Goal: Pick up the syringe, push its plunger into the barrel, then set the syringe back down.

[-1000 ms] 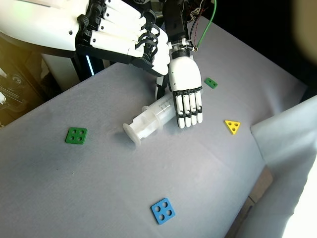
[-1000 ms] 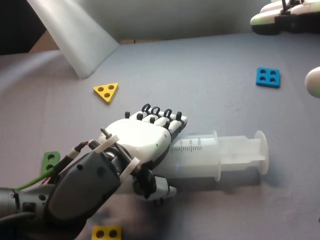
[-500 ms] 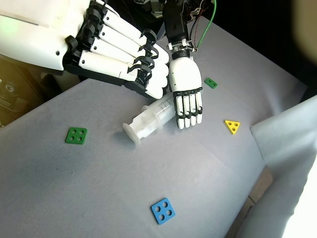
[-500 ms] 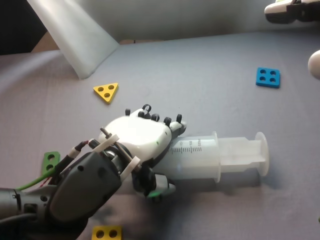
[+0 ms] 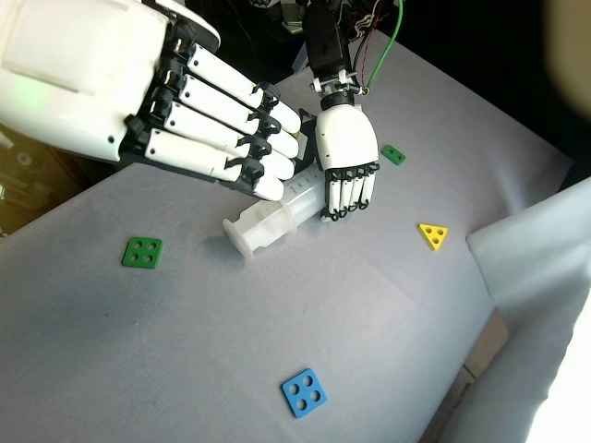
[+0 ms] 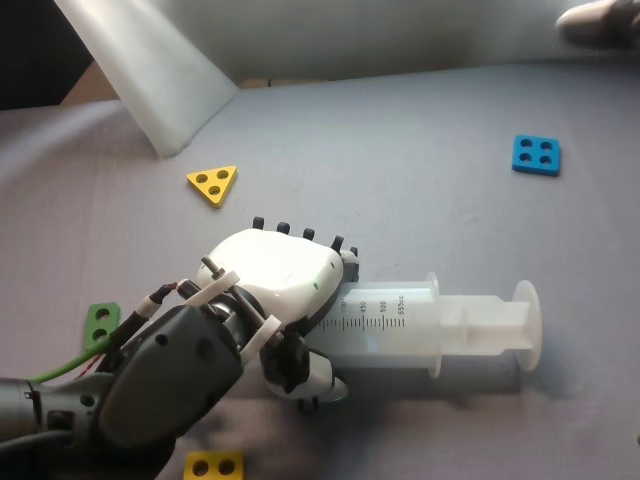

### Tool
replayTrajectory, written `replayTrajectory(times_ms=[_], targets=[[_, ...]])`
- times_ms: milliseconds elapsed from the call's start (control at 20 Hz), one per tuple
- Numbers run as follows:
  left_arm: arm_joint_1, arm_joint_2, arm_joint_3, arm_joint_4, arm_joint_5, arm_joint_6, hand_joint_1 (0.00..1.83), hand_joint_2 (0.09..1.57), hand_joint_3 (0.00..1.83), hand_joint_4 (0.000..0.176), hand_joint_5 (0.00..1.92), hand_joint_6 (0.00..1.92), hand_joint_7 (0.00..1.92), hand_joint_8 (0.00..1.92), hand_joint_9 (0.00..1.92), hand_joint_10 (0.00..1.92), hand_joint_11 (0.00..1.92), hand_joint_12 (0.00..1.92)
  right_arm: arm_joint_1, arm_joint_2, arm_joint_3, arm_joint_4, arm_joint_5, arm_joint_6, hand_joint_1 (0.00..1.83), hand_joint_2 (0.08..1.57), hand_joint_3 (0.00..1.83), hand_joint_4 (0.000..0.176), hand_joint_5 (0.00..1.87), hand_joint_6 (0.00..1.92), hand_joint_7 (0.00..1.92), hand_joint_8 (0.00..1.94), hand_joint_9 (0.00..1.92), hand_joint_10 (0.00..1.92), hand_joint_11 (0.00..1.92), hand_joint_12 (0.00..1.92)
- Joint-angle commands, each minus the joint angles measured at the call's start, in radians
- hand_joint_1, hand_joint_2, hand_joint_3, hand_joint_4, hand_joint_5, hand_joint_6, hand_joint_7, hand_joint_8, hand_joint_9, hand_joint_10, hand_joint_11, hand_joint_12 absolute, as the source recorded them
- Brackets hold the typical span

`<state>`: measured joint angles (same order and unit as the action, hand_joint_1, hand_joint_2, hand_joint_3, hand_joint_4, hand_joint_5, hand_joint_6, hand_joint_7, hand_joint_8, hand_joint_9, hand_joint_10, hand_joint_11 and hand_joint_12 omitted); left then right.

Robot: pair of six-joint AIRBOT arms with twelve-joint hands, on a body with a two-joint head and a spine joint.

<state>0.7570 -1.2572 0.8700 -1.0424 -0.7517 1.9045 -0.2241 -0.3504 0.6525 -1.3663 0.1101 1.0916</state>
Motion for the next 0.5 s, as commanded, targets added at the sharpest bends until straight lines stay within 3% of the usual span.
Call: replayTrajectory(times_ms=[0, 450], targets=[[-0.002, -0.005, -0.002, 0.035, -0.022, -0.01, 1.23, 1.17, 0.0, 0.0, 0.86, 1.01, 0.92, 1.28, 0.82, 0.93, 0.57, 1.24, 0.009, 0.003, 0.0, 0.022, -0.096, 0.08, 0.0, 1.31, 0.0, 0.0, 0.3, 0.01, 0.26, 0.01, 0.21, 0.01, 0.0, 0.56], [-0.129, 0.036, -0.043, 0.02, -0.022, -0.04, 1.22, 1.18, 0.0, 0.0, 0.84, 1.03, 0.89, 1.33, 0.8, 0.96, 0.56, 1.21, -0.05, 0.006, -0.001, 0.022, -0.149, 0.203, 0.0, 1.31, 0.0, 0.0, 0.29, 0.0, 0.25, 0.0, 0.21, 0.0, 0.0, 0.52]])
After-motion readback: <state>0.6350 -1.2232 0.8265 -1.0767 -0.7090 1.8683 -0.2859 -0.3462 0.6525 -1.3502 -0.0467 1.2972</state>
